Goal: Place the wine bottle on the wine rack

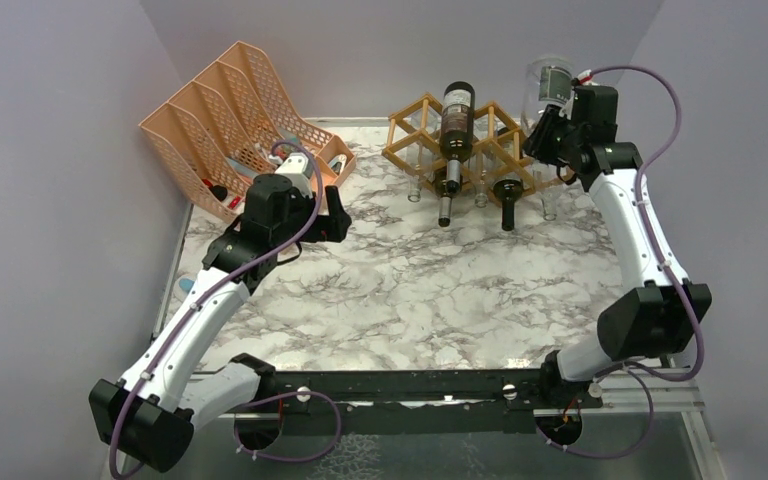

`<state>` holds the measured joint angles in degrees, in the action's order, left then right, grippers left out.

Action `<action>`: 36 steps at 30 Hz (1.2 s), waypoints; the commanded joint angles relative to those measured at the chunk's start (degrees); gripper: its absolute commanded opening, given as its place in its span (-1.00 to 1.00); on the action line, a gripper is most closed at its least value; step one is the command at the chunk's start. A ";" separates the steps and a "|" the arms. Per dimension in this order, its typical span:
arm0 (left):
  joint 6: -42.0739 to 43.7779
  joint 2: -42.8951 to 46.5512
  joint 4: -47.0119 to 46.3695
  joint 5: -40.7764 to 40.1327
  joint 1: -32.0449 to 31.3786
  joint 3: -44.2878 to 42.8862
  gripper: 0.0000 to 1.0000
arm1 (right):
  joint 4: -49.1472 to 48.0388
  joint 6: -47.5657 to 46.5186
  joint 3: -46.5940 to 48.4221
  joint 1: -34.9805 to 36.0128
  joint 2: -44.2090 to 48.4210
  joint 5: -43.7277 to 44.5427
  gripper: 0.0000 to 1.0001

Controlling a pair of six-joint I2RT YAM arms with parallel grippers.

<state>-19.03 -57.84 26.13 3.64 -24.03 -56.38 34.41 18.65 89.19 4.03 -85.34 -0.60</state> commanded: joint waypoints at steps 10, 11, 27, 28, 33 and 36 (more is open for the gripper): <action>6.09 -4.53 3.48 2.31 -0.14 -0.71 0.98 | -6.21 1.11 6.03 -2.29 -6.50 -12.47 -0.98; 6.11 -4.36 3.29 1.72 -0.14 -0.55 0.98 | -6.27 1.45 5.75 -2.28 -6.67 -12.15 -0.98; 6.37 -4.21 2.56 1.32 -0.14 -0.38 0.98 | 0.91 0.37 7.33 -2.27 -9.41 -6.21 -0.06; 6.45 -4.21 2.59 1.41 -0.14 -0.45 0.98 | 1.70 0.41 7.58 -2.32 -9.53 -6.01 0.00; 6.81 -4.29 2.59 2.00 -0.15 -0.66 0.98 | 1.88 0.28 5.44 -2.28 -7.84 -4.57 0.30; 6.81 -4.16 2.53 1.28 -0.16 -0.95 0.98 | 0.67 0.31 3.06 -2.27 -5.18 -3.83 0.44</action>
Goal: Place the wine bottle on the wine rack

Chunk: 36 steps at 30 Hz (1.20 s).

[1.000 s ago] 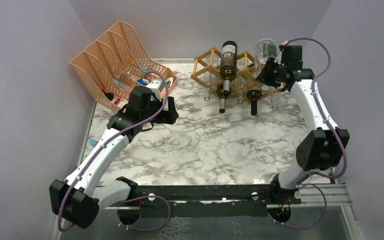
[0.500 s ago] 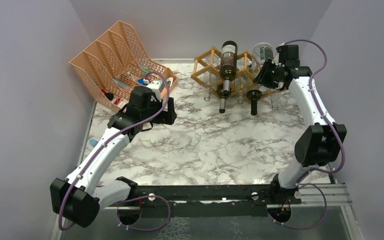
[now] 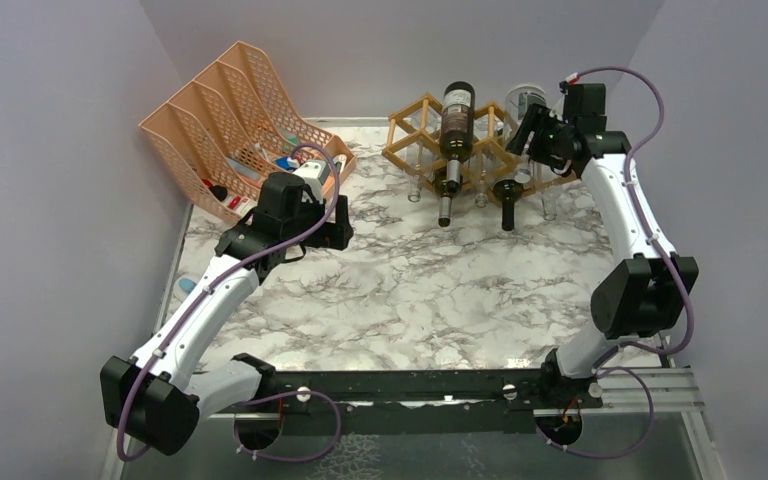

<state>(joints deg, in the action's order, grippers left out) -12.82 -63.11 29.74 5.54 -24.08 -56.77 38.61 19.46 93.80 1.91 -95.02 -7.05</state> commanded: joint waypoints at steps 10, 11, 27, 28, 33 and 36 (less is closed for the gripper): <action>-0.39 2.56 -1.63 -2.20 -0.10 -1.69 0.98 | -4.57 0.13 -7.45 -0.16 15.25 3.00 0.53; -0.57 2.90 -1.80 -2.32 -0.12 -1.82 0.98 | -4.71 0.14 -8.90 -0.15 17.09 2.83 0.53; 0.73 12.28 -4.24 -6.40 -0.09 -6.62 0.98 | 4.73 5.14 -34.64 -0.15 54.21 10.61 0.52; 0.99 12.94 -4.25 -7.21 -0.09 -7.35 0.98 | 5.44 5.41 -34.87 -0.15 56.08 11.32 0.53; 2.48 15.87 -4.53 -10.39 -0.09 -10.70 0.98 | 6.52 3.51 -33.58 -0.15 64.16 11.83 0.52; 3.92 17.45 -4.54 -11.64 -0.14 -12.20 0.98 | 6.79 2.85 -31.40 -0.15 66.78 12.23 0.52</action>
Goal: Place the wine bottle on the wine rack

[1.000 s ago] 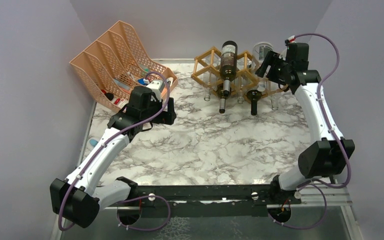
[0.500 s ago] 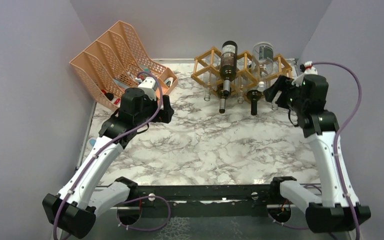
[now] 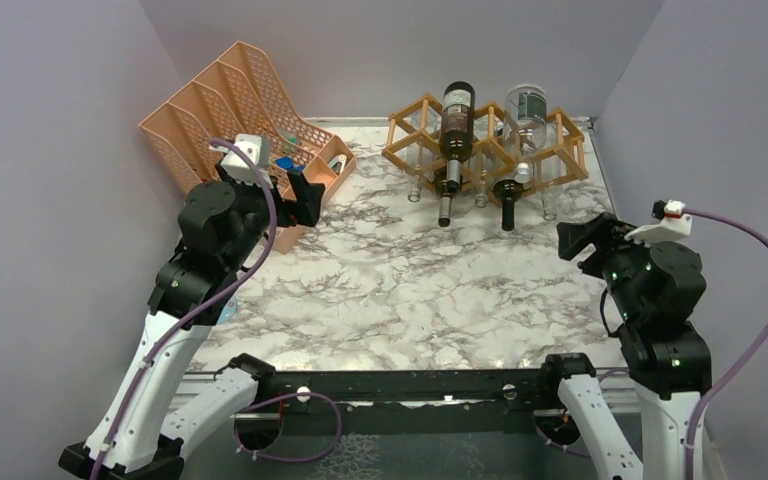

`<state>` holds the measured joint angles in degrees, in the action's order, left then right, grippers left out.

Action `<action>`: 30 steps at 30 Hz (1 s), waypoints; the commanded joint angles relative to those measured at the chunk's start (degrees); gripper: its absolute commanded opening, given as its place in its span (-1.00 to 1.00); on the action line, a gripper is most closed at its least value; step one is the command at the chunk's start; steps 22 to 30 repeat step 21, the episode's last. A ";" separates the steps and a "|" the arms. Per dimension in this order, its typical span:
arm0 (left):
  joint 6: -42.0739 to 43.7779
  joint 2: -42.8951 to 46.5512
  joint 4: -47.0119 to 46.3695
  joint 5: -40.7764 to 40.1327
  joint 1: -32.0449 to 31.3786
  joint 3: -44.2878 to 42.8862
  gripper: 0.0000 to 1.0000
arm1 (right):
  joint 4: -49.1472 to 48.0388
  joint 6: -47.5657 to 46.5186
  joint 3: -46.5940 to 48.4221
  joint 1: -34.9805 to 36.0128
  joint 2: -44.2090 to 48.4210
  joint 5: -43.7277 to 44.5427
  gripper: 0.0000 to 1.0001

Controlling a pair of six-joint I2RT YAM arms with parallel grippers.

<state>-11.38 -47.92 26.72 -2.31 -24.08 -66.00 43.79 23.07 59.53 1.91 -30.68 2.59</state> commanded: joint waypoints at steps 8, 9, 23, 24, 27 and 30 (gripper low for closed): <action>4.43 6.37 -1.43 -6.34 -0.12 -4.05 0.98 | 4.39 -3.25 9.53 -0.15 3.88 4.36 0.53; 4.50 6.70 -1.36 -6.51 -0.10 -4.05 0.98 | 4.67 -3.33 10.15 -0.15 3.86 4.41 0.53; 4.52 7.31 -0.75 -6.75 -0.10 -3.99 0.98 | 4.70 -3.58 11.37 -0.15 4.06 3.81 0.54; 4.52 7.31 -0.75 -6.75 -0.10 -3.99 0.98 | 4.70 -3.58 11.37 -0.15 4.06 3.81 0.54; 4.52 7.31 -0.75 -6.75 -0.10 -3.99 0.98 | 4.70 -3.58 11.37 -0.15 4.06 3.81 0.54; 4.52 7.31 -0.75 -6.75 -0.10 -3.99 0.98 | 4.70 -3.58 11.37 -0.15 4.06 3.81 0.54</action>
